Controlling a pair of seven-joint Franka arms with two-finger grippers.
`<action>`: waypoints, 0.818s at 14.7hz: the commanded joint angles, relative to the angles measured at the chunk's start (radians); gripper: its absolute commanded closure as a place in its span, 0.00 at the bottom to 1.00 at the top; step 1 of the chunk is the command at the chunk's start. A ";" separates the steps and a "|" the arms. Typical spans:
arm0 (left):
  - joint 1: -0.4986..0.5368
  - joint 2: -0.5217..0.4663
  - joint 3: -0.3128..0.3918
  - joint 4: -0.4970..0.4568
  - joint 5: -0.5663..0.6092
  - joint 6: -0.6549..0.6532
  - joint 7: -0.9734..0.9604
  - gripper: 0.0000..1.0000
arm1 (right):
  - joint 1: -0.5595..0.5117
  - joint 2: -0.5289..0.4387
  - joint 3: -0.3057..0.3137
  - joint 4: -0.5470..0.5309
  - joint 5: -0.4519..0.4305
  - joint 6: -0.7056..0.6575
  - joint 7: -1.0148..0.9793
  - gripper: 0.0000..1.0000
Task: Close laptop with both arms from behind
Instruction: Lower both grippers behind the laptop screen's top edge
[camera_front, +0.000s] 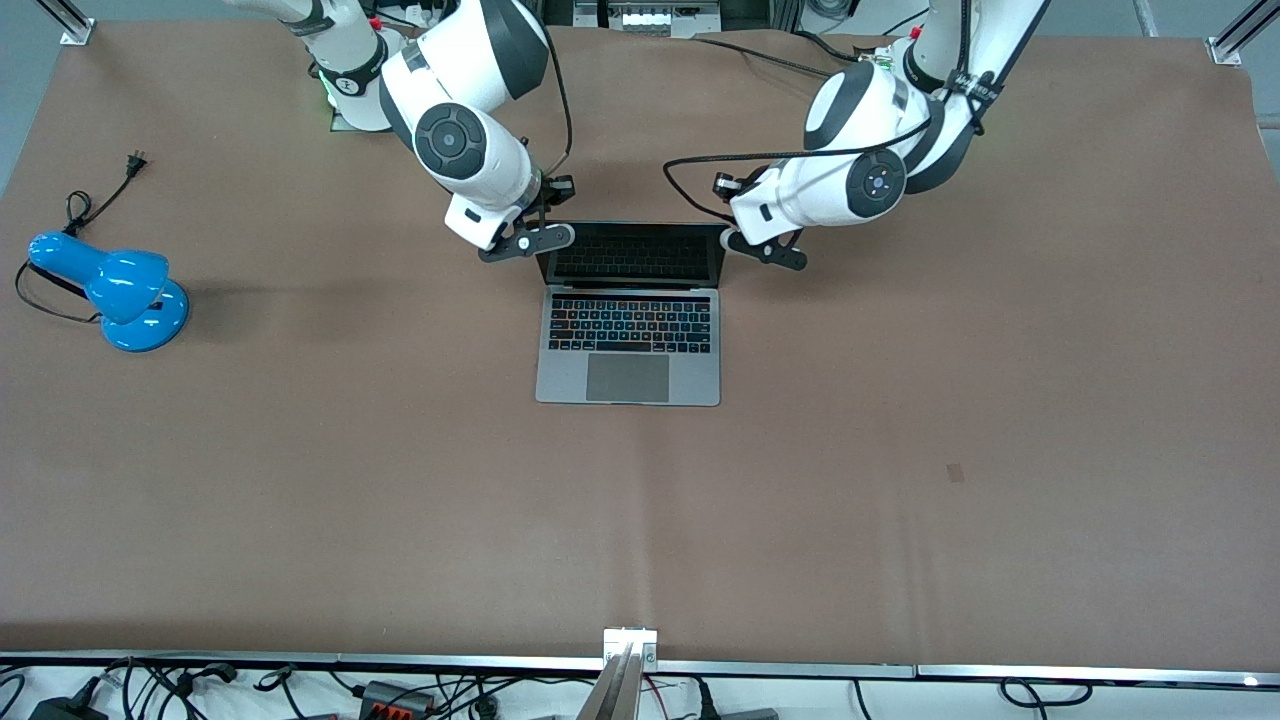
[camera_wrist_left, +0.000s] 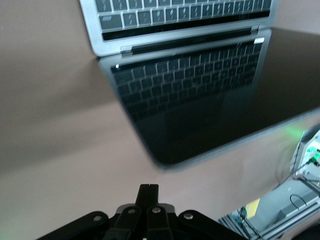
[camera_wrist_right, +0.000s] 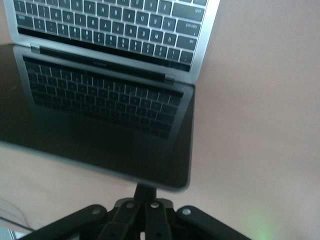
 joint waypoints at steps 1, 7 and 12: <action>0.007 0.040 -0.034 0.012 -0.021 0.058 -0.012 1.00 | 0.004 0.011 -0.007 0.006 0.018 0.036 0.016 1.00; 0.009 0.100 -0.031 0.090 -0.017 0.061 -0.012 1.00 | -0.005 0.038 -0.010 0.034 0.018 0.113 0.049 1.00; 0.027 0.091 -0.014 0.095 -0.009 0.051 0.040 1.00 | -0.006 0.075 -0.015 0.069 0.009 0.177 0.121 1.00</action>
